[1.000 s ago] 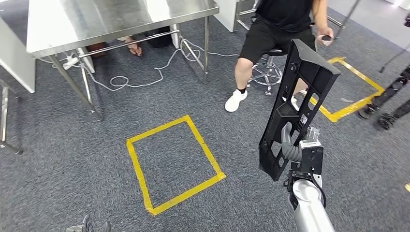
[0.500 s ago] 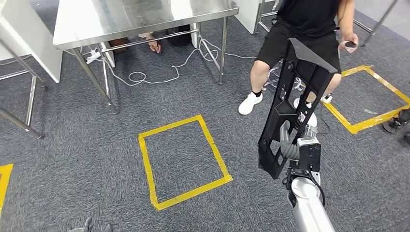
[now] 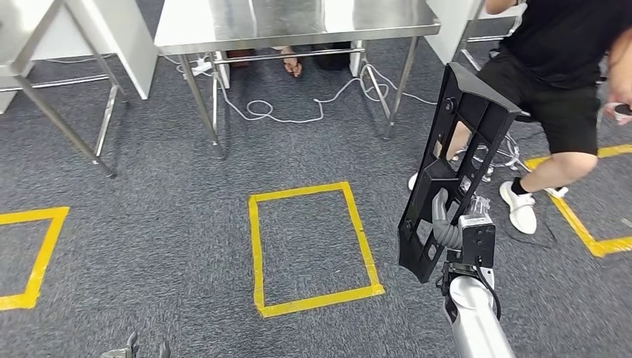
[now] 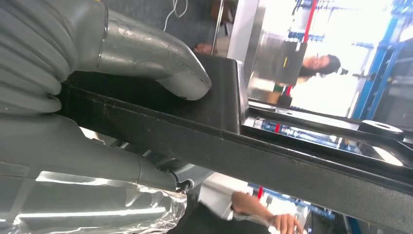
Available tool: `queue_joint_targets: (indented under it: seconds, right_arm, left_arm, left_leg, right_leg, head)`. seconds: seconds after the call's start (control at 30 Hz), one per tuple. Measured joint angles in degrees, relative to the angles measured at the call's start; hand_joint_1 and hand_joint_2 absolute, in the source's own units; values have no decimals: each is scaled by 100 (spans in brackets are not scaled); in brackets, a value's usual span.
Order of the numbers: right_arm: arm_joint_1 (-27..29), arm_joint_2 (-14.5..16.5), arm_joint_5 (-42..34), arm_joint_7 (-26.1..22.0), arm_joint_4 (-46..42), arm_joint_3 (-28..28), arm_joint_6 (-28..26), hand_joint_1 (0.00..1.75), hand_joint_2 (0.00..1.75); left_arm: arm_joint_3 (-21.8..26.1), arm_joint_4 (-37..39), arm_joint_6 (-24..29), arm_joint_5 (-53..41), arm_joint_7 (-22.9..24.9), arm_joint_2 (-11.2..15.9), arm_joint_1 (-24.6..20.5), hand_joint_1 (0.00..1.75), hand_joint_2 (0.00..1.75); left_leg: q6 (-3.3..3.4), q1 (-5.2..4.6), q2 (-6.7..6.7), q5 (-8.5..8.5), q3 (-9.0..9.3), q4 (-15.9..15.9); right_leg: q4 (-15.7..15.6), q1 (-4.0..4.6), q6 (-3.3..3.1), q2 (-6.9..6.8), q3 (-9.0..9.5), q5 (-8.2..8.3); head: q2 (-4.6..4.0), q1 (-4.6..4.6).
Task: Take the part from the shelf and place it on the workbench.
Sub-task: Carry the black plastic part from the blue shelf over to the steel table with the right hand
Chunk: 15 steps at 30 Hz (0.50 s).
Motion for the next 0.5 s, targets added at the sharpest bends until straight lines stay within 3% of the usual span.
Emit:
queue_joint_targets:
  seconds: [0.07,0.1,0.17,0.2,0.27,0.33,0.4,0.43,0.5]
  right_arm:
    - [-5,-1,0,0,3,1,0,175,175]
    - [-6,-1,0,0,5,2,0,175,175]
    - [-9,7,1,-1,6,3,0,175,175]
    - [-17,15,2,-1,6,3,0,175,175]
    - [-34,30,2,-1,6,2,0,175,175]
    - [-36,28,2,-1,6,1,0,175,175]
    - [-30,26,2,-1,7,1,0,175,175]
    - [-30,26,2,-1,8,2,0,175,175]
    - [-32,27,3,-1,8,3,1,175,175]
  left_arm:
    - [1,0,0,0,0,1,1,0,175]
    - [2,0,1,0,0,2,5,0,175]
    - [1,0,2,0,0,3,20,0,175]
    - [-1,0,2,0,0,3,29,0,175]
    - [-3,0,2,0,0,3,28,0,175]
    - [-4,0,3,1,0,2,16,0,175]
    - [-4,0,3,1,0,2,16,0,175]
    - [-5,0,3,0,0,2,17,0,175]
    - [-4,-1,3,0,0,2,15,0,175]
  left_leg:
    - [-58,-17,-121,-8,-20,28]
    - [-90,-25,-166,-6,-36,36]
    - [-144,-15,-241,7,-64,39]
    - [-170,-9,-203,-11,-81,66]
    - [-229,3,47,-190,-213,357]
    - [-287,27,337,-526,-551,1053]
    - [-317,59,430,-696,-844,1607]
    - [-319,67,444,-638,-851,1606]
    - [-284,68,490,-313,-542,1020]
  right_leg:
    - [-602,-23,7,112,274,241]
    - [-709,-15,-33,133,326,276]
    - [-714,-4,-140,49,347,297]
    - [-721,-10,-179,8,356,306]
    - [-739,-29,-266,-73,382,312]
    - [-740,0,-324,-159,394,295]
    - [-739,21,-341,-243,398,282]
    - [-739,25,-345,-277,401,277]
    - [-741,27,-344,-334,420,259]
  head:
    - [-1,5]
    - [-1,5]
    - [-1,-3]
    - [-2,-6]
    - [-1,-39]
    - [-2,-69]
    - [-2,-70]
    - [-2,-71]
    - [-1,-72]
